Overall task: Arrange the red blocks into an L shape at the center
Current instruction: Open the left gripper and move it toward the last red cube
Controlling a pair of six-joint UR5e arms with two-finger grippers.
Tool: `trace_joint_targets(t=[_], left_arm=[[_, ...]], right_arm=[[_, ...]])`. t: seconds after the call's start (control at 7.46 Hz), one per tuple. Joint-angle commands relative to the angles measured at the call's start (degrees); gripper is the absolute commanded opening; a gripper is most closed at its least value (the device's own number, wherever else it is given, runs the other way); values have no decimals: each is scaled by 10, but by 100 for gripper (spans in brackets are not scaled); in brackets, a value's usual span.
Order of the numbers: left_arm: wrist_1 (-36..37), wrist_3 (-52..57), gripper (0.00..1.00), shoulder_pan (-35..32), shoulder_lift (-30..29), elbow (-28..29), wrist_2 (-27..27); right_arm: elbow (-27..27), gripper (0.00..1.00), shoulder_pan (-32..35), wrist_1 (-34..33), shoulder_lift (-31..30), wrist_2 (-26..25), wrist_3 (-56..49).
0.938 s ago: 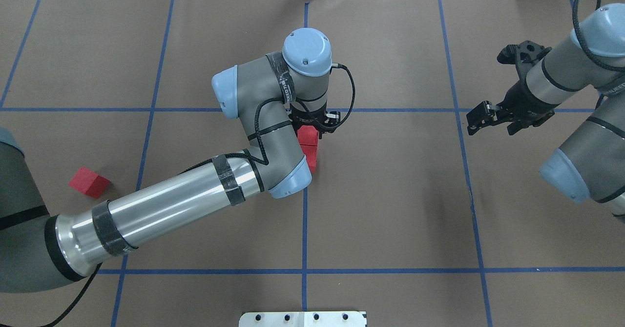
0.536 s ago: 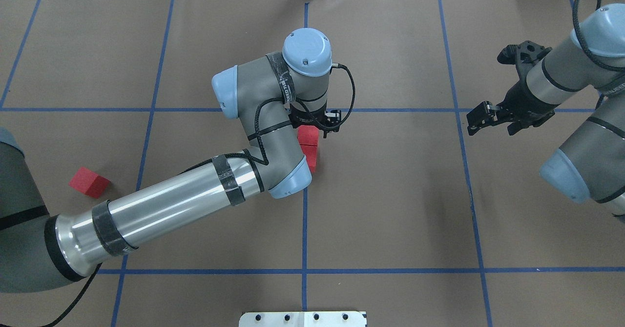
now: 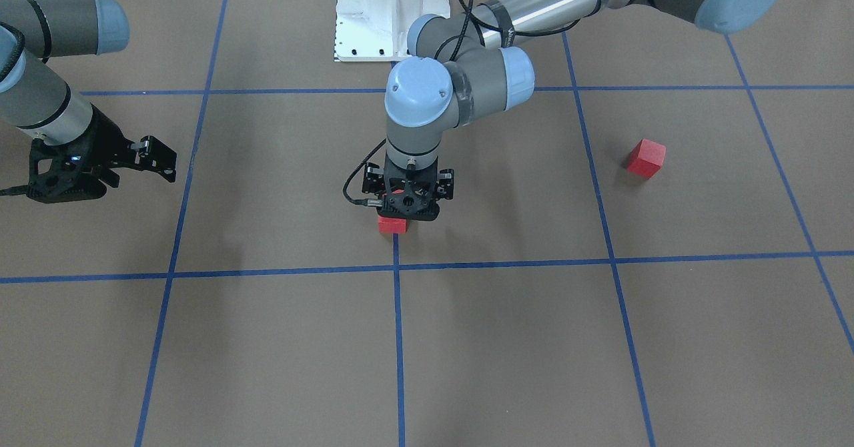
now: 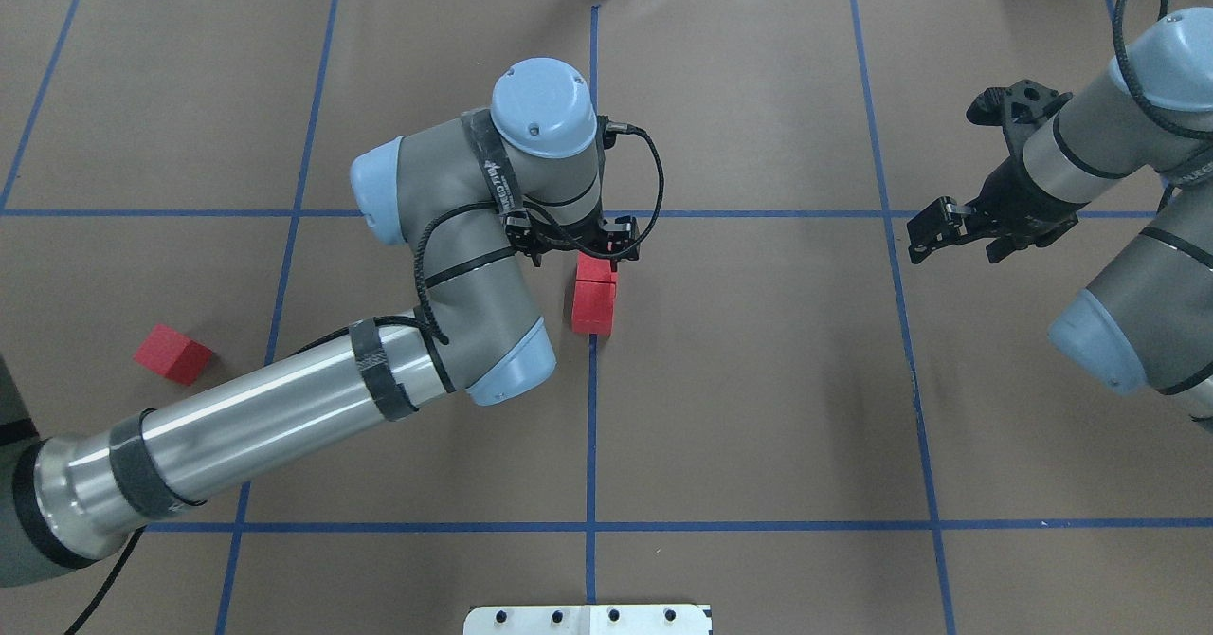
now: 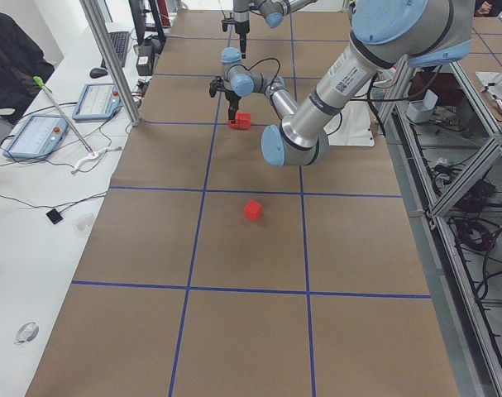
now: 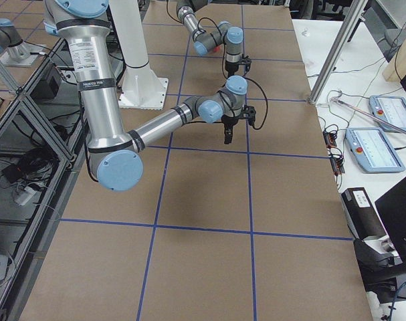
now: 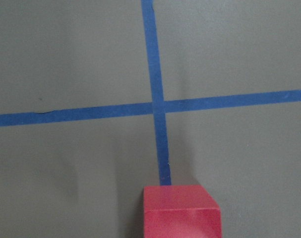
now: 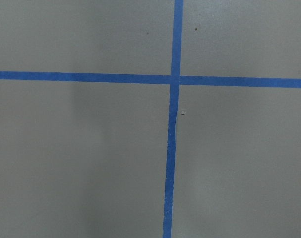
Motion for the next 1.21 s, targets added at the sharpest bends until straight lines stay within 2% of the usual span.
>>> trace_joint_targets(t=[0.0, 0.13, 0.4, 0.67, 0.8, 0.94, 1.07], left_arm=[[11, 1, 99, -8, 141, -174, 0], [9, 4, 99, -21, 220, -249, 0], [1, 141, 99, -71, 349, -320, -3], [-41, 280, 99, -123, 431, -328, -6], [-51, 331, 99, -153, 457, -321, -45], [-51, 375, 99, -182, 458, -297, -74], [-52, 408, 99, -186, 458, -285, -75]], right_arm=[[1, 100, 1, 0, -1, 1, -3], [1, 100, 2, 0, -1, 0, -3], [1, 100, 1, 0, -1, 0, -2], [1, 100, 0, 0, 0, 0, 0], [1, 100, 0, 0, 0, -1, 1], [1, 100, 0, 0, 2, -1, 1], [1, 100, 0, 0, 2, -1, 3]])
